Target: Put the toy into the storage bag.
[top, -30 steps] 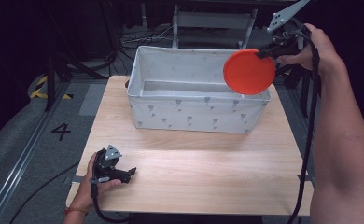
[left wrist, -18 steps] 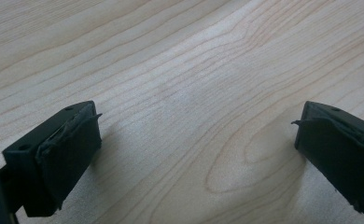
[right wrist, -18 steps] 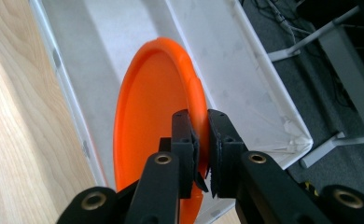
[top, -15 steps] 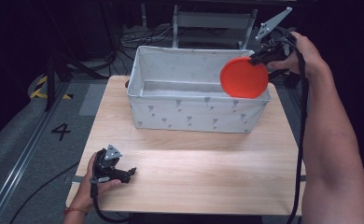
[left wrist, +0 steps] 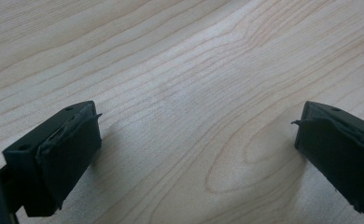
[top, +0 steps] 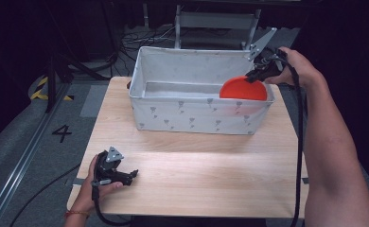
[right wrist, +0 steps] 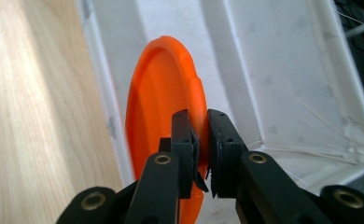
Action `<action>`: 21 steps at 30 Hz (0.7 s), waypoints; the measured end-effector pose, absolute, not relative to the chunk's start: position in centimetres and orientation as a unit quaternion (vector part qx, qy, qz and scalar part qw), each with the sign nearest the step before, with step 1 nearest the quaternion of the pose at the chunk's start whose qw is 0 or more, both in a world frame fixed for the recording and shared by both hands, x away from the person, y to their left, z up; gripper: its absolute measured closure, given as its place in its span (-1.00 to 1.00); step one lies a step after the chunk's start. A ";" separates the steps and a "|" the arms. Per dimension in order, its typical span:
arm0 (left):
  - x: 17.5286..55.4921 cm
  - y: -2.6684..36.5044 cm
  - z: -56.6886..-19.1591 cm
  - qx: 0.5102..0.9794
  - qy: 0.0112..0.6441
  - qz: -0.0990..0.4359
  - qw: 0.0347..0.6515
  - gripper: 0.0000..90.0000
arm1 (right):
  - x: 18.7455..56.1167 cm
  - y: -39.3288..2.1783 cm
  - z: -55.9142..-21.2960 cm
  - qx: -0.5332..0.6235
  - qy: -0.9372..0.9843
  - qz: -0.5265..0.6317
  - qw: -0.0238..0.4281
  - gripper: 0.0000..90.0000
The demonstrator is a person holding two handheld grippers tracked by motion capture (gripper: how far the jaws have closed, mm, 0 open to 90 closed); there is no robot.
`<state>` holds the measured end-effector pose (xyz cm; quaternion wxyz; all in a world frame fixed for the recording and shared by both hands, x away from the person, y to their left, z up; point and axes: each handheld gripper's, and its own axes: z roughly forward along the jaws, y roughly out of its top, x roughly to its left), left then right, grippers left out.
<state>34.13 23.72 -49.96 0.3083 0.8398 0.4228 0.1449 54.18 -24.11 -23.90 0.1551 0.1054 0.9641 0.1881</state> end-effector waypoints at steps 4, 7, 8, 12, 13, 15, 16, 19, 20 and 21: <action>34.1 23.7 -50.0 0.840 0.422 0.144 0.309 -0.99 | 54.0 -23.9 -25.1 0.095 0.971 0.170 0.139 0.82; 34.1 23.7 -50.0 0.840 0.423 0.144 0.309 -0.99 | 54.2 -23.8 -25.8 0.099 0.973 0.158 0.135 0.82; 34.1 23.7 -50.0 0.840 0.423 0.144 0.309 -0.99 | 54.2 -23.9 -26.1 0.097 0.974 0.156 0.131 0.82; 34.1 23.7 -50.0 0.840 0.423 0.144 0.309 -0.99 | 54.5 -24.0 -26.7 0.100 0.976 0.149 0.123 0.82; 34.1 23.7 -50.0 0.840 0.423 0.144 0.309 -0.99 | 54.6 -24.1 -26.9 0.104 0.976 0.148 0.121 0.82; 34.1 23.7 -50.0 0.840 0.423 0.144 0.309 -0.99 | 54.8 -24.2 -27.2 0.107 0.977 0.143 0.117 0.81; 34.1 23.7 -50.0 0.840 0.423 0.144 0.309 -0.99 | 55.0 -24.2 -27.4 0.109 0.977 0.139 0.116 0.81; 34.1 23.7 -50.0 0.840 0.423 0.144 0.309 -0.99 | 55.1 -24.2 -28.0 0.107 0.979 0.130 0.112 0.81; 34.1 23.7 -50.0 0.840 0.423 0.145 0.308 -0.99 | 55.2 -24.2 -28.1 0.107 0.980 0.127 0.109 0.81; 34.1 23.7 -49.9 0.840 0.423 0.145 0.308 -0.99 | 55.2 -24.2 -28.3 0.107 0.981 0.123 0.108 0.81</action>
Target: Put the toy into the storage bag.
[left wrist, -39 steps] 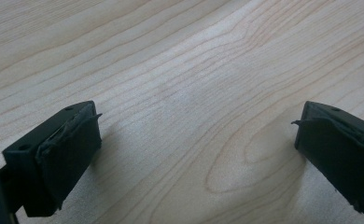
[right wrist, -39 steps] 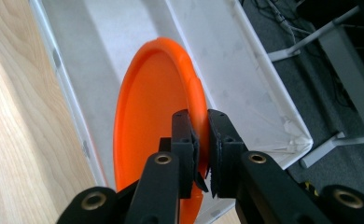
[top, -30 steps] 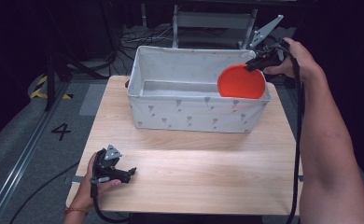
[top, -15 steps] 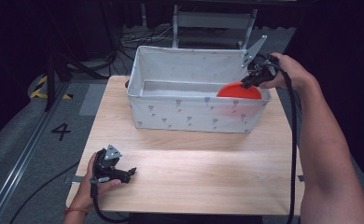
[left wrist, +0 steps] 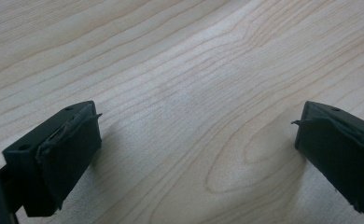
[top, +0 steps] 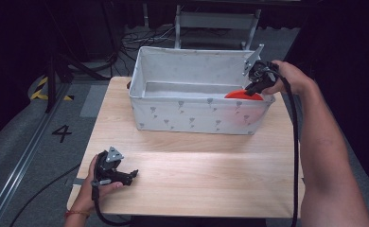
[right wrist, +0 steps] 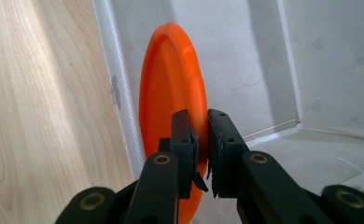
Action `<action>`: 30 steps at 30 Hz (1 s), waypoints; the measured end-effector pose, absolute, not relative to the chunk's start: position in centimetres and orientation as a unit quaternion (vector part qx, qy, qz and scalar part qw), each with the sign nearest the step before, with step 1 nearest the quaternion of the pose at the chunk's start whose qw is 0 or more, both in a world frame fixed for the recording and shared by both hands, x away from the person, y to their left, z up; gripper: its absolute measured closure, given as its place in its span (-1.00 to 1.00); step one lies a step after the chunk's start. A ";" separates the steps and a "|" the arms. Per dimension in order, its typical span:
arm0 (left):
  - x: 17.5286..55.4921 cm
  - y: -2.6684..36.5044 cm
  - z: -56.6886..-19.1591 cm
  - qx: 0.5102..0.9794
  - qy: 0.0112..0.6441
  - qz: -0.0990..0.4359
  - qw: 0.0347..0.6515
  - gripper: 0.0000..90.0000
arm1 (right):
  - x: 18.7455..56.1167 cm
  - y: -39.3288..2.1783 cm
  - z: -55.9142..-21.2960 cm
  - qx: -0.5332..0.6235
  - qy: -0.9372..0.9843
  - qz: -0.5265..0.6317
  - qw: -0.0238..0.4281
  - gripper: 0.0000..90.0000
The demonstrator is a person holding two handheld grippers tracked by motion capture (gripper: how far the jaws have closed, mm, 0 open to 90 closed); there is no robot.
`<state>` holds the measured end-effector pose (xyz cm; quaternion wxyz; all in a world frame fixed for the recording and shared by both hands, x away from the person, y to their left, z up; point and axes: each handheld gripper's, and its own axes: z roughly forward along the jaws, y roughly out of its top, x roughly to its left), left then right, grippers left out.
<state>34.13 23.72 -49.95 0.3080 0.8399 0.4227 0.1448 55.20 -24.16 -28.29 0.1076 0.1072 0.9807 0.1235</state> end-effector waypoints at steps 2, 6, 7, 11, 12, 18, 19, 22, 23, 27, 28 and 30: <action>34.1 23.7 -50.0 0.840 0.423 0.144 0.309 -0.99 | 55.3 -24.1 -28.4 0.107 0.982 0.115 0.108 0.81; 34.1 23.7 -50.0 0.840 0.423 0.144 0.309 -0.99 | 55.5 -24.0 -28.8 0.112 0.984 0.092 0.106 0.81; 34.1 23.7 -50.0 0.840 0.423 0.144 0.309 -0.99 | 55.6 -24.0 -28.9 0.110 0.984 0.089 0.105 0.81; 34.1 23.7 -50.0 0.840 0.423 0.144 0.309 -0.99 | 55.8 -24.0 -29.3 0.112 0.986 0.080 0.099 0.80; 34.1 23.7 -50.0 0.840 0.423 0.144 0.309 -0.99 | 55.8 -24.0 -29.4 0.113 0.986 0.079 0.097 0.80; 34.1 23.7 -50.0 0.840 0.423 0.145 0.308 -0.98 | 56.2 -24.3 -29.9 0.125 0.985 0.075 0.094 0.80; 34.1 23.7 -50.0 0.839 0.423 0.145 0.308 -0.98 | 56.3 -24.4 -29.9 0.126 0.985 0.075 0.095 0.80; 34.1 23.7 -50.0 0.839 0.423 0.144 0.310 -0.98 | 56.4 -24.5 -30.0 0.131 0.984 0.072 0.093 0.80; 34.1 23.7 -50.0 0.839 0.423 0.144 0.309 -0.98 | 56.4 -24.5 -30.1 0.133 0.984 0.069 0.093 0.80; 34.1 23.7 -50.0 0.840 0.423 0.145 0.309 -0.98 | 56.5 -24.6 -30.3 0.135 0.984 0.063 0.092 0.80; 34.1 23.7 -50.0 0.840 0.423 0.145 0.309 -0.98 | 56.5 -24.6 -30.4 0.135 0.985 0.063 0.090 0.80; 34.1 23.7 -50.0 0.840 0.423 0.145 0.309 -0.98 | 56.6 -24.7 -30.7 0.138 0.985 0.057 0.088 0.79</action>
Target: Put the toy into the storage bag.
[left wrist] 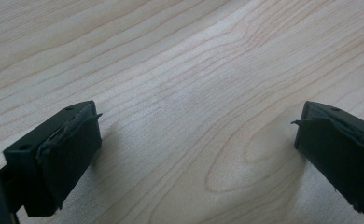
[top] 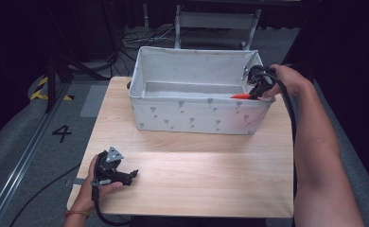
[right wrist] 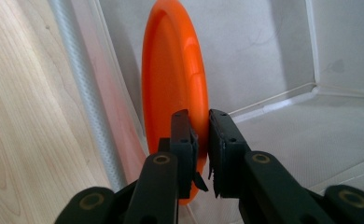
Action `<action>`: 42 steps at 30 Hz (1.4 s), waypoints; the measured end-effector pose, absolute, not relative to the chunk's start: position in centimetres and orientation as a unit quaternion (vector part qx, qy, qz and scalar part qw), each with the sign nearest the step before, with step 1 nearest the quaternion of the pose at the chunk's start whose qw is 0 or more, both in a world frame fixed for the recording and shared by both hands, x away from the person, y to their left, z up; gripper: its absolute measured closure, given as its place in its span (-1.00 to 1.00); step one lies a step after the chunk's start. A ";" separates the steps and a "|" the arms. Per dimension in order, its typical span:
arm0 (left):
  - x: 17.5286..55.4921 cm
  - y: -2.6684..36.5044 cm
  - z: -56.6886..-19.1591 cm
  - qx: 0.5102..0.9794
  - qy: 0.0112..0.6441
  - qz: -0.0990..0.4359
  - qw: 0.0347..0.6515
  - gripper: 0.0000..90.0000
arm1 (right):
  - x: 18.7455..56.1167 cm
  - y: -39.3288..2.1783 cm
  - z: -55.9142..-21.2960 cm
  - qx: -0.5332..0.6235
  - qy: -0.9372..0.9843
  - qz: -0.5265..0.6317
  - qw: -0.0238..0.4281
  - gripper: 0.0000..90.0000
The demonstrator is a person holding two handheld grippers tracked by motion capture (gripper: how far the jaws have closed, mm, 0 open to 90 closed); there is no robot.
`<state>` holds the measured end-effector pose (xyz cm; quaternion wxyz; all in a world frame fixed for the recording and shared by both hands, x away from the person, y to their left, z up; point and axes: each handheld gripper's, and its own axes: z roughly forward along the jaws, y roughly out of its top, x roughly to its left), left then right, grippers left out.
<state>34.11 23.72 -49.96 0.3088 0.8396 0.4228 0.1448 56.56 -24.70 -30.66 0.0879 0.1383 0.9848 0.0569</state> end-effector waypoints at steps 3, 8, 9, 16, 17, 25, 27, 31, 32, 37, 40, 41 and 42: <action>34.1 23.7 -50.0 0.839 0.423 0.145 0.310 -0.98 | 56.6 -24.7 -30.9 0.141 0.985 0.055 0.086 0.77; 34.1 23.7 -50.0 0.839 0.423 0.145 0.310 -0.98 | 56.4 -24.9 -31.0 0.145 0.984 0.048 0.093 0.74; 34.1 23.7 -50.0 0.838 0.424 0.145 0.311 -0.98 | 56.4 -25.0 -30.9 0.148 0.983 0.049 0.095 0.71; 34.1 23.7 -50.0 0.839 0.423 0.145 0.310 -0.98 | 55.7 -26.1 -30.4 0.165 0.976 0.090 0.112 0.59; 34.1 23.7 -50.0 0.839 0.423 0.145 0.310 -0.98 | 55.6 -26.3 -30.3 0.168 0.973 0.102 0.119 0.56; 34.1 23.7 -50.0 0.839 0.423 0.145 0.310 -0.98 | 55.0 -27.0 -29.9 0.190 0.961 0.148 0.138 0.28; 34.1 23.7 -50.0 0.839 0.423 0.145 0.310 -0.98 | 54.7 -27.1 -29.6 0.197 0.955 0.167 0.145 0.17; 34.1 23.7 -50.0 0.839 0.423 0.145 0.310 -0.98 | 54.1 -27.5 -28.8 0.217 0.941 0.195 0.170 -0.02; 34.1 23.7 -50.0 0.839 0.423 0.145 0.310 -0.98 | 53.9 -27.6 -28.5 0.221 0.938 0.201 0.177 -0.06; 34.1 23.7 -50.0 0.839 0.423 0.145 0.310 -0.98 | 53.1 -28.0 -27.5 0.253 0.911 0.244 0.215 -0.29; 34.1 23.7 -50.0 0.839 0.423 0.145 0.310 -0.98 | 52.8 -28.2 -27.4 0.272 0.899 0.254 0.228 -0.34; 34.1 23.7 -50.0 0.839 0.423 0.145 0.310 -0.98 | 52.6 -28.3 -27.4 0.279 0.897 0.254 0.231 -0.34; 34.1 23.7 -50.0 0.839 0.423 0.145 0.310 -0.98 | 52.2 -28.4 -27.3 0.290 0.890 0.254 0.243 -0.36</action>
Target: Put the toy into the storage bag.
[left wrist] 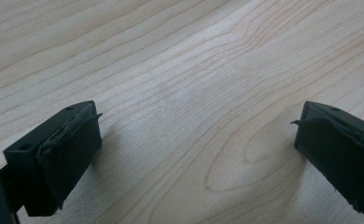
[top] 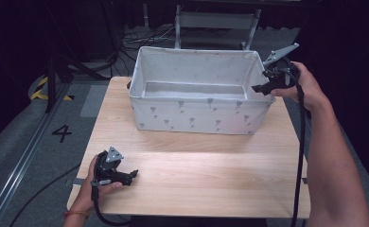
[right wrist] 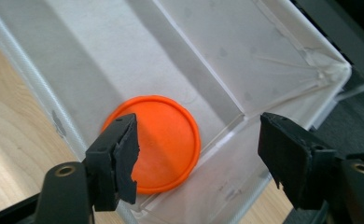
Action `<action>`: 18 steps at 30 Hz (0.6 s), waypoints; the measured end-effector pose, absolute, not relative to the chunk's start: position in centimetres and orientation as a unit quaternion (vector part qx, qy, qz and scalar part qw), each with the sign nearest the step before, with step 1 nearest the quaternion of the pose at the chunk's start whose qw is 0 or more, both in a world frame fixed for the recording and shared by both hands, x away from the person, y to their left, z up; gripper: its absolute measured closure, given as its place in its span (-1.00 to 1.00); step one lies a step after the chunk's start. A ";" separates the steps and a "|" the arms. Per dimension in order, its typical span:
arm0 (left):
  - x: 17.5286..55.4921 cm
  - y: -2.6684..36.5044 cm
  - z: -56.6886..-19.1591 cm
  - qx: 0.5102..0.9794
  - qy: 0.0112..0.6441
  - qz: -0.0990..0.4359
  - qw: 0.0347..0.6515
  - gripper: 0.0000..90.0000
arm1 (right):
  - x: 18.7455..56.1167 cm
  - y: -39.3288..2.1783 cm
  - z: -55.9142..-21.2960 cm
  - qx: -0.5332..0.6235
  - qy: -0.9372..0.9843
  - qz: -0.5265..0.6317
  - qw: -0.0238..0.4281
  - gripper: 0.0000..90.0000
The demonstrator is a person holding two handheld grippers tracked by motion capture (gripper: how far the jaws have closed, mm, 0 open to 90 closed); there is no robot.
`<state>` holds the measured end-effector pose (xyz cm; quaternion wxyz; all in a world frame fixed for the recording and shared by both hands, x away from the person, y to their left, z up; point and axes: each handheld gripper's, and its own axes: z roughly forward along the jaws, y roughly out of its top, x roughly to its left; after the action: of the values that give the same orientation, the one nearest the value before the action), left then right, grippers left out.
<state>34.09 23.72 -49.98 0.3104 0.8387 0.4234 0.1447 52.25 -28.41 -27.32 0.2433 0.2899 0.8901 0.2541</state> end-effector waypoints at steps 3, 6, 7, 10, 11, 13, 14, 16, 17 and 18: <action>34.1 23.7 -50.0 0.839 0.423 0.145 0.310 -0.98 | 51.9 -28.5 -27.3 0.303 0.882 0.264 0.245 -0.39; 34.1 23.7 -50.0 0.838 0.425 0.144 0.311 -0.98 | 50.8 -28.4 -27.4 0.309 0.873 0.272 0.261 -0.43; 34.0 23.7 -50.0 0.838 0.425 0.143 0.309 -0.98 | 50.6 -28.3 -27.5 0.311 0.872 0.271 0.265 -0.45; 34.0 23.7 -50.0 0.838 0.426 0.146 0.309 -0.98 | 49.8 -28.4 -27.6 0.323 0.864 0.282 0.265 -0.48; 33.9 23.7 -49.9 0.837 0.429 0.144 0.308 -0.98 | 49.5 -28.4 -27.6 0.325 0.861 0.286 0.267 -0.50; 33.9 23.7 -50.0 0.836 0.430 0.144 0.309 -0.98 | 49.2 -28.4 -27.6 0.325 0.859 0.288 0.270 -0.50; 33.9 23.7 -50.0 0.836 0.430 0.145 0.309 -0.98 | 48.8 -28.4 -27.7 0.325 0.859 0.289 0.271 -0.50; 33.9 23.7 -49.9 0.836 0.430 0.144 0.308 -0.98 | 48.2 -28.5 -27.8 0.326 0.857 0.288 0.276 -0.50; 33.9 23.7 -49.9 0.836 0.429 0.145 0.308 -0.98 | 48.0 -28.6 -27.9 0.330 0.855 0.289 0.277 -0.50; 33.9 23.7 -49.9 0.836 0.430 0.145 0.308 -0.98 | 47.8 -28.7 -27.9 0.333 0.854 0.292 0.275 -0.50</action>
<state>33.94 23.74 -49.95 0.3084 0.8363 0.4295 0.1450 47.79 -28.67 -27.92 0.2746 0.3327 0.8537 0.2917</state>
